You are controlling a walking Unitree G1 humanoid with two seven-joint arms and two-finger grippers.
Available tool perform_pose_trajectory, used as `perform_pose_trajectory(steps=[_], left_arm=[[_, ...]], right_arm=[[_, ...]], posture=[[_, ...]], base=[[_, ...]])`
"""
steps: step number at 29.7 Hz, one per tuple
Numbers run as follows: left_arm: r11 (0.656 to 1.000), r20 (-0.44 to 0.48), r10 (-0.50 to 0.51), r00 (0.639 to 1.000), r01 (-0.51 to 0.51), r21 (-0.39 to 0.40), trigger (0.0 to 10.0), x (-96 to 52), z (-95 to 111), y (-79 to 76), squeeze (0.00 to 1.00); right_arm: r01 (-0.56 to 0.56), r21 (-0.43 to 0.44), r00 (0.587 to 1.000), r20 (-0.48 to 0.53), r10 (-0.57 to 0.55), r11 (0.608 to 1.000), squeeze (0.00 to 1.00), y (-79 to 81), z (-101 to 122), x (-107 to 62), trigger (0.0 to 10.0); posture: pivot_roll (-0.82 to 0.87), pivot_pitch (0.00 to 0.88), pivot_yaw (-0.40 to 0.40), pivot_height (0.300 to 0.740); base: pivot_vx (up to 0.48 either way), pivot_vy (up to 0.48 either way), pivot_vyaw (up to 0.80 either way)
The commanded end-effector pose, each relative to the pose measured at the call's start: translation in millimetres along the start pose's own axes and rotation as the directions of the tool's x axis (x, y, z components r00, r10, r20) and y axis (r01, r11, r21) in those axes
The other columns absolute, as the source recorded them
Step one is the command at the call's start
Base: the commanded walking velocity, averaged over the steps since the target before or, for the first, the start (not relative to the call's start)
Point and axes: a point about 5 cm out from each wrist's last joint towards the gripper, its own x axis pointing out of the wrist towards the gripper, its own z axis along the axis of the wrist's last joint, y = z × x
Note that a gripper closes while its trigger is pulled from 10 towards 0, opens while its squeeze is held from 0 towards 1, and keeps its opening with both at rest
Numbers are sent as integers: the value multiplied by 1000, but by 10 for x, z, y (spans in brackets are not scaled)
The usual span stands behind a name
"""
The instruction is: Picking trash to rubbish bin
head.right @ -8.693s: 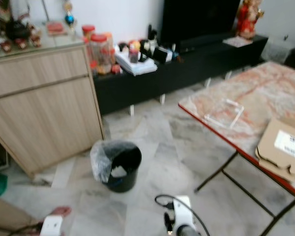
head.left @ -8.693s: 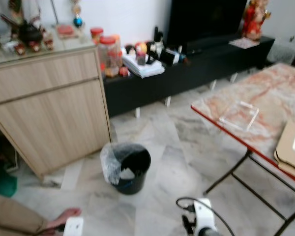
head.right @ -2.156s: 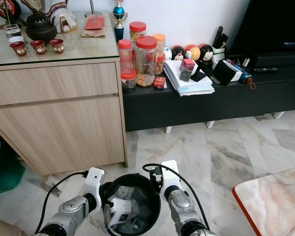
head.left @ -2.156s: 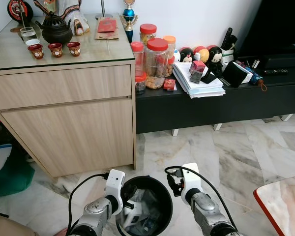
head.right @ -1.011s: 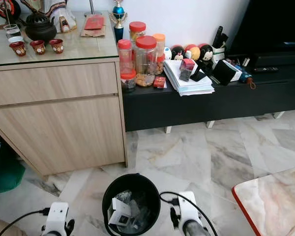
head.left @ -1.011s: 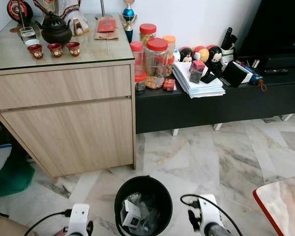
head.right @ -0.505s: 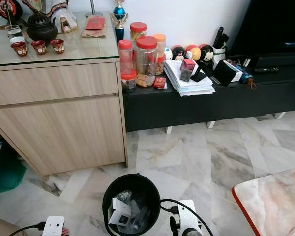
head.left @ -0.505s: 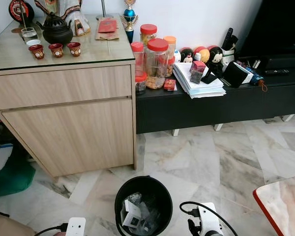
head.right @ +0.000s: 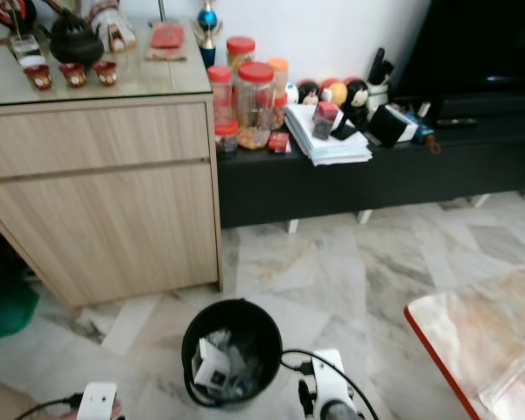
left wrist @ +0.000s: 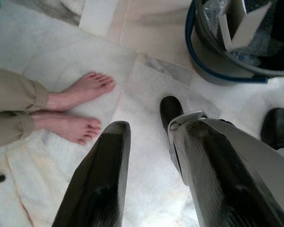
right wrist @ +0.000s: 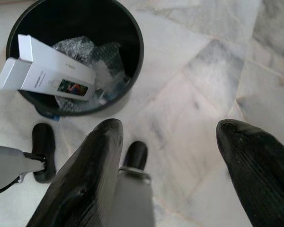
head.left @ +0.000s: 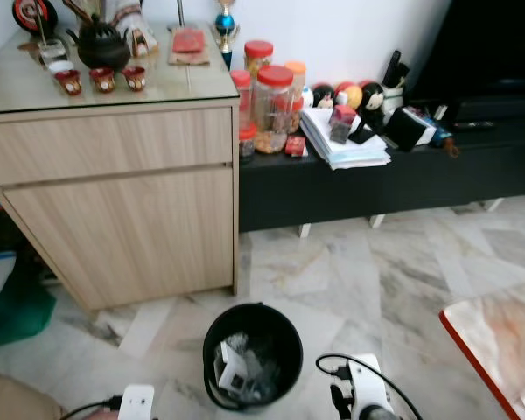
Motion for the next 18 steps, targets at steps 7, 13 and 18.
perform_pose_trajectory(steps=[7,13,18], left_arm=[[1000,-41,-19,999,20,19,10000,-26,-104,-46,0],[1000,-43,-18,999,19,20,10000,-27,-108,-47,0],[1000,-43,-18,999,19,21,10000,-27,-108,-50,0]], right_arm=[[14,-5,1000,-26,-14,1000,0,-48,-69,-17,10000],[13,-6,1000,-22,-13,1000,0,-50,-58,-15,10000],[8,-7,1000,-12,-8,1000,0,-43,-27,-8,10000]], posture=[[-17,49,-52,740],[-18,48,-53,740],[-18,48,-53,740]], base=[[-265,0,0],[-265,0,0],[-266,0,0]])
